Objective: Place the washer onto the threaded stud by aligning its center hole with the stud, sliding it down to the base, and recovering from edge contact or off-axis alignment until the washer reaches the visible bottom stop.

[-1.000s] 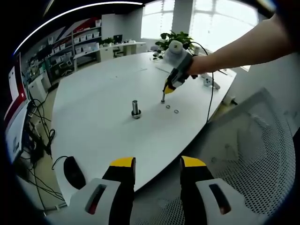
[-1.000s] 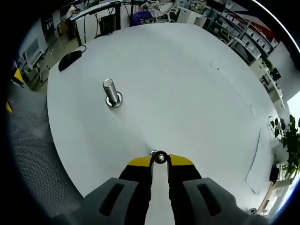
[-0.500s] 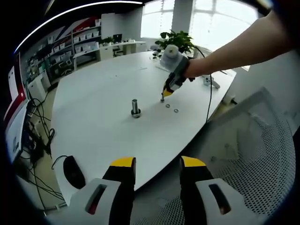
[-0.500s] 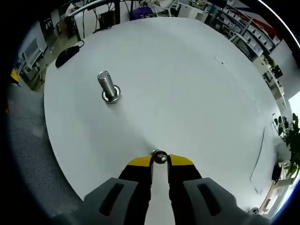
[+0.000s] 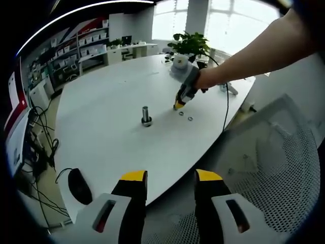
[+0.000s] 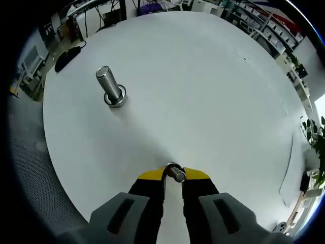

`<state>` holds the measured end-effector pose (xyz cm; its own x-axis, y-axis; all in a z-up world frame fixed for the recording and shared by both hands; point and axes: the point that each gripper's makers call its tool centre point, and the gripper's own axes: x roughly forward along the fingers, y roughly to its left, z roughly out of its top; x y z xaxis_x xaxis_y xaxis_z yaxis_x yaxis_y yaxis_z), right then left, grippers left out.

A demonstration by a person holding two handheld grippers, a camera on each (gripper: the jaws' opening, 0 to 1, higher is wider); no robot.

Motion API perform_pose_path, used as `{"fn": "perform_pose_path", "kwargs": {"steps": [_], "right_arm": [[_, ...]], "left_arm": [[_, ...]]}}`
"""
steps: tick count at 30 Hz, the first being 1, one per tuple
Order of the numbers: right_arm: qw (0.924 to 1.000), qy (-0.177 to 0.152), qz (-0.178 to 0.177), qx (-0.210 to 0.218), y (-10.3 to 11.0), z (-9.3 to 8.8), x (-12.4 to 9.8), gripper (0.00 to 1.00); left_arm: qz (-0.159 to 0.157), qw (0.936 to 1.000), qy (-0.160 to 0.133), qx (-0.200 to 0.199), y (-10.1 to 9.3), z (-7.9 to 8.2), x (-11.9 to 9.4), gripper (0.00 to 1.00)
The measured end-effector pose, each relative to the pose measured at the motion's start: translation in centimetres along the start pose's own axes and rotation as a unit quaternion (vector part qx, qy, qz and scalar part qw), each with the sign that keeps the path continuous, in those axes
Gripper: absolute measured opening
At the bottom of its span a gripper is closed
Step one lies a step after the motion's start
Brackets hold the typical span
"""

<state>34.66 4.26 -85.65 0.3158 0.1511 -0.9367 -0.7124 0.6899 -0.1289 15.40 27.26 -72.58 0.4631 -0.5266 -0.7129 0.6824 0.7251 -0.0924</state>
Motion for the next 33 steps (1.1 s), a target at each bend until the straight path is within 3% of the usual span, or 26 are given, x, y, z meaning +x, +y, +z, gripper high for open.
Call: {"fn": "perform_pose_path", "kwargs": {"steps": [10, 18, 27, 33], "right_arm": [[0.9999, -0.005, 0.004, 0.013, 0.0, -0.1, -0.1, 0.17], [0.9998, 0.000, 0.010, 0.016, 0.2, -1.2, -1.1, 0.20], [0.9984, 0.033, 0.046, -0.003, 2.5, -4.1, -1.6, 0.25], [0.9974, 0.030, 0.065, -0.009, 3.6, -4.5, -1.9, 0.27]], "left_arm": [[0.001, 1.0000, 0.002, 0.000, 0.0, -0.1, 0.0, 0.35], [0.001, 1.0000, 0.001, 0.001, 0.1, 0.0, 0.0, 0.35], [0.004, 1.0000, 0.000, 0.002, 0.1, 0.0, -0.1, 0.35], [0.005, 1.0000, 0.000, 0.003, 0.2, 0.0, -0.1, 0.35]]}}
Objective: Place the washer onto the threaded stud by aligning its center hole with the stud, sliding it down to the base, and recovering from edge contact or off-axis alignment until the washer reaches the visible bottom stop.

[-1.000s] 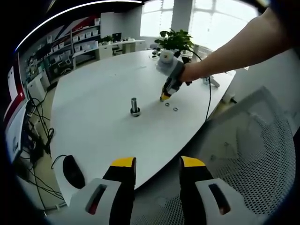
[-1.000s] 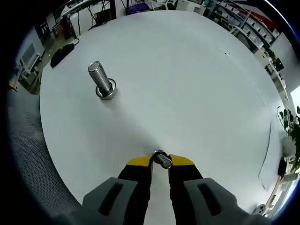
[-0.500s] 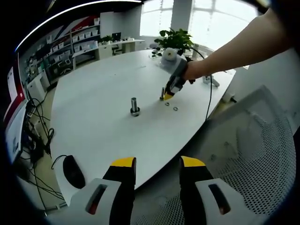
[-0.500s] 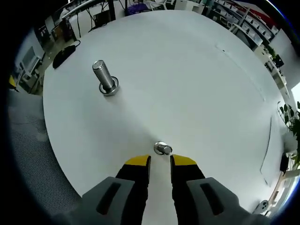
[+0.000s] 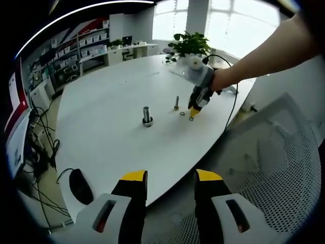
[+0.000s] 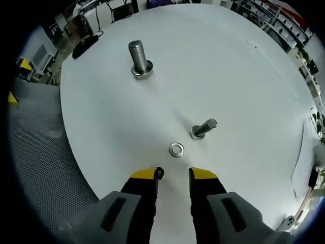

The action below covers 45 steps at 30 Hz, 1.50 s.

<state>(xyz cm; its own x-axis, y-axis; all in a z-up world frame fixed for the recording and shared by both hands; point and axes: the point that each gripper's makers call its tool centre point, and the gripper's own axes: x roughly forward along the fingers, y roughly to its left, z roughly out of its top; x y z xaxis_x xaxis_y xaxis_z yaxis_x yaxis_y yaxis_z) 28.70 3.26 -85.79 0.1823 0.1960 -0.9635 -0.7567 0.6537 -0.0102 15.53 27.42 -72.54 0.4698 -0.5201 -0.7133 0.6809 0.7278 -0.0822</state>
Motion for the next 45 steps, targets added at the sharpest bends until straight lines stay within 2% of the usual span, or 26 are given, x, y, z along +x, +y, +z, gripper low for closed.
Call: {"fn": "perform_pose_path", "kwargs": {"steps": [3, 5, 11, 12, 17, 24, 28, 31, 34, 41, 43, 45], "right_arm": [[0.9999, -0.003, 0.010, -0.009, 0.9, 0.0, 0.0, 0.28], [0.9994, 0.010, 0.009, -0.032, 1.2, -0.5, 0.4, 0.28], [0.9990, 0.016, 0.017, -0.038, 2.2, -0.8, 1.0, 0.29], [0.9979, 0.017, 0.011, -0.061, 2.1, -0.8, 1.0, 0.29], [0.9982, 0.019, 0.015, -0.054, 2.0, -0.8, 1.0, 0.28], [0.9975, 0.044, 0.017, -0.052, 2.1, -0.7, 1.1, 0.26], [0.9940, 0.069, 0.022, -0.082, 1.9, -1.0, 1.1, 0.21], [0.9941, 0.074, 0.019, -0.077, 1.8, -0.9, 1.1, 0.20], [0.9956, 0.076, 0.011, -0.053, 1.8, -0.9, 1.0, 0.20], [0.9984, 0.052, 0.006, -0.024, 1.7, -0.8, 1.2, 0.19], [0.9980, 0.057, 0.001, -0.028, 1.9, -0.7, 1.3, 0.18], [0.9960, 0.072, -0.005, -0.054, 2.1, -0.7, 1.3, 0.16]], "left_arm": [[0.000, 1.0000, 0.000, 0.001, 0.0, 0.0, 0.0, 0.35], [0.000, 1.0000, 0.000, 0.001, 0.0, 0.0, 0.0, 0.35], [-0.001, 1.0000, 0.002, 0.001, 0.0, -0.1, 0.0, 0.35], [-0.001, 1.0000, 0.002, 0.001, 0.0, -0.1, 0.0, 0.35], [-0.002, 1.0000, 0.003, 0.001, 0.0, -0.1, 0.0, 0.35], [-0.002, 1.0000, 0.003, 0.002, -0.1, -0.1, 0.1, 0.35], [-0.002, 1.0000, 0.002, 0.002, 0.0, -0.1, 0.1, 0.35], [-0.001, 1.0000, 0.003, 0.003, 0.0, -0.1, 0.1, 0.35], [-0.001, 1.0000, 0.003, 0.002, 0.0, -0.1, 0.1, 0.34], [-0.004, 1.0000, 0.004, 0.004, -0.1, -0.1, 0.1, 0.34], [-0.004, 1.0000, 0.005, 0.005, -0.2, -0.1, 0.1, 0.34], [-0.006, 0.9999, 0.007, 0.006, -0.2, -0.2, 0.2, 0.34]]}}
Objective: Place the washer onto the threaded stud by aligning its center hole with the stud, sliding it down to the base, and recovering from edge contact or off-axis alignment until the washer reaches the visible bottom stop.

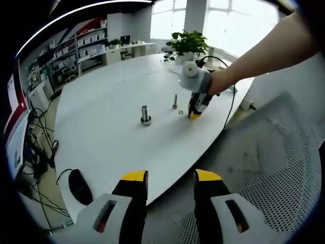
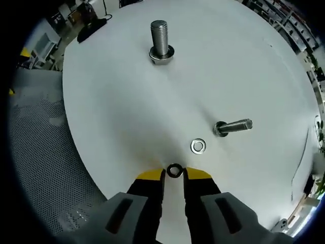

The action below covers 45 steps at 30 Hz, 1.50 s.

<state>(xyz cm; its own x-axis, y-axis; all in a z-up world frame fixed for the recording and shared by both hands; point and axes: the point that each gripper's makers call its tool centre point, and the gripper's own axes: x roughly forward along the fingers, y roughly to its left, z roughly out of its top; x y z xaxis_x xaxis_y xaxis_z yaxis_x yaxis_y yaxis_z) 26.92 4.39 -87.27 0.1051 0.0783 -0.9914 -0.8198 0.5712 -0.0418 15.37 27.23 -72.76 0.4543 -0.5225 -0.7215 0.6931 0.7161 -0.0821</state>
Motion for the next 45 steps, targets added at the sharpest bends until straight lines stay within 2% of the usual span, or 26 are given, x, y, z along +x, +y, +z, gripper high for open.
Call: {"fn": "perform_pose_path", "kwargs": {"steps": [2, 6, 12, 14, 16, 21, 25, 28, 31, 34, 41, 45], "right_arm": [[1.0000, 0.007, 0.000, 0.001, 0.16, 0.15, -0.01, 0.15], [0.9993, 0.018, 0.007, 0.033, -0.12, 0.12, -0.16, 0.15], [0.9991, 0.018, -0.001, 0.038, -0.12, 0.04, -0.13, 0.15], [0.9972, 0.019, -0.011, 0.072, -0.12, 0.04, -0.15, 0.15], [0.9936, 0.011, -0.021, 0.111, -0.28, 0.16, -0.12, 0.15], [0.9947, -0.004, -0.023, 0.100, -0.17, 0.09, -0.23, 0.15], [0.9901, -0.036, -0.015, 0.135, -0.27, 0.12, -0.28, 0.15], [0.9887, -0.057, -0.029, 0.136, -0.02, 0.14, -0.38, 0.15], [0.9838, -0.088, -0.042, 0.150, 0.00, 0.35, -0.38, 0.15], [0.9808, -0.106, -0.049, 0.156, 0.04, 0.23, -0.38, 0.15], [0.9847, -0.105, -0.047, 0.131, -0.17, 0.67, -0.35, 0.15], [0.9841, -0.105, -0.048, 0.136, -0.36, 0.77, -0.35, 0.14]], "left_arm": [[-0.001, 1.0000, 0.001, 0.002, -0.05, -0.03, -0.01, 0.34], [0.002, 1.0000, -0.001, 0.001, 0.08, -0.02, -0.09, 0.33], [0.005, 1.0000, -0.005, 0.000, 0.24, 0.12, -0.15, 0.33], [0.005, 1.0000, -0.004, 0.002, 0.22, 0.12, -0.14, 0.33], [0.006, 1.0000, -0.006, 0.002, 0.26, 0.16, -0.16, 0.33], [0.007, 0.9999, -0.008, -0.001, 0.36, 0.29, -0.18, 0.33], [0.007, 0.9999, -0.009, -0.001, 0.36, 0.34, -0.19, 0.33], [0.006, 1.0000, -0.008, 0.000, 0.30, 0.31, -0.17, 0.33], [0.005, 1.0000, -0.006, 0.002, 0.23, 0.26, -0.14, 0.33], [0.006, 1.0000, -0.008, 0.001, 0.26, 0.32, -0.15, 0.33], [0.007, 1.0000, -0.003, 0.001, 0.26, 0.15, -0.09, 0.33], [0.006, 1.0000, -0.002, 0.002, 0.22, 0.13, -0.05, 0.33]]}}
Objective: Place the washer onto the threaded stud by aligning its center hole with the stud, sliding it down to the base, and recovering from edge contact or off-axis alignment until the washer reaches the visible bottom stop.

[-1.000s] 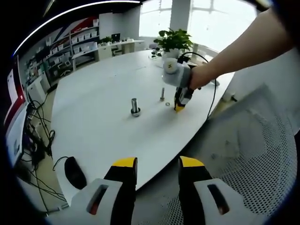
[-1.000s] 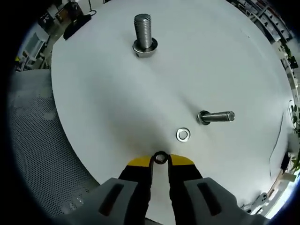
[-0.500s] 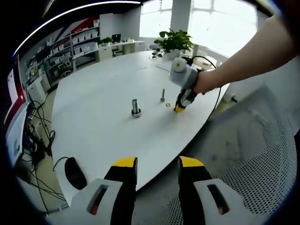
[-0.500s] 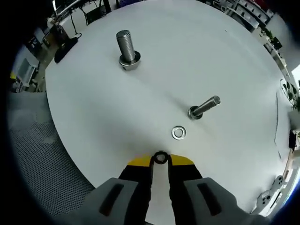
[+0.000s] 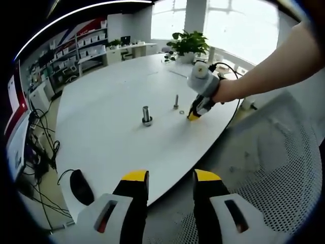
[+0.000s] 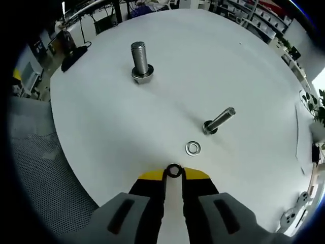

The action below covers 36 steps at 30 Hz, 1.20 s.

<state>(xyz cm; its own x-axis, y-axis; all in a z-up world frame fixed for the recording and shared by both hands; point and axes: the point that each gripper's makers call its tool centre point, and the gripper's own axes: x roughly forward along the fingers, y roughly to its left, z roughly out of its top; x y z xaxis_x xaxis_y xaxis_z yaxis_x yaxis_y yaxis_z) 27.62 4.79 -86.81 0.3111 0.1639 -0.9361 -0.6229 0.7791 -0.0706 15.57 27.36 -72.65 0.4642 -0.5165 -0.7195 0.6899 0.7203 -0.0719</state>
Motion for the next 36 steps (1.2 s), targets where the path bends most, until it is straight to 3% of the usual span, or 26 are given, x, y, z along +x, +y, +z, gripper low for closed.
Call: {"fn": "perform_pose_path", "kwargs": {"steps": [15, 29, 36], "right_arm": [[0.9999, 0.008, -0.010, -0.004, -0.3, -0.7, -0.8, 0.14], [0.9994, -0.013, -0.030, -0.011, -2.5, 0.5, -4.0, 0.14], [0.9985, -0.027, -0.042, -0.024, -4.1, 2.4, -5.3, 0.14]], "left_arm": [[-0.001, 1.0000, -0.003, 0.002, 0.0, 0.1, -0.1, 0.33], [-0.001, 0.9999, -0.010, 0.006, -0.2, 0.3, -0.2, 0.33], [0.003, 0.9998, -0.018, 0.005, 0.0, 0.5, -0.3, 0.33]]}}
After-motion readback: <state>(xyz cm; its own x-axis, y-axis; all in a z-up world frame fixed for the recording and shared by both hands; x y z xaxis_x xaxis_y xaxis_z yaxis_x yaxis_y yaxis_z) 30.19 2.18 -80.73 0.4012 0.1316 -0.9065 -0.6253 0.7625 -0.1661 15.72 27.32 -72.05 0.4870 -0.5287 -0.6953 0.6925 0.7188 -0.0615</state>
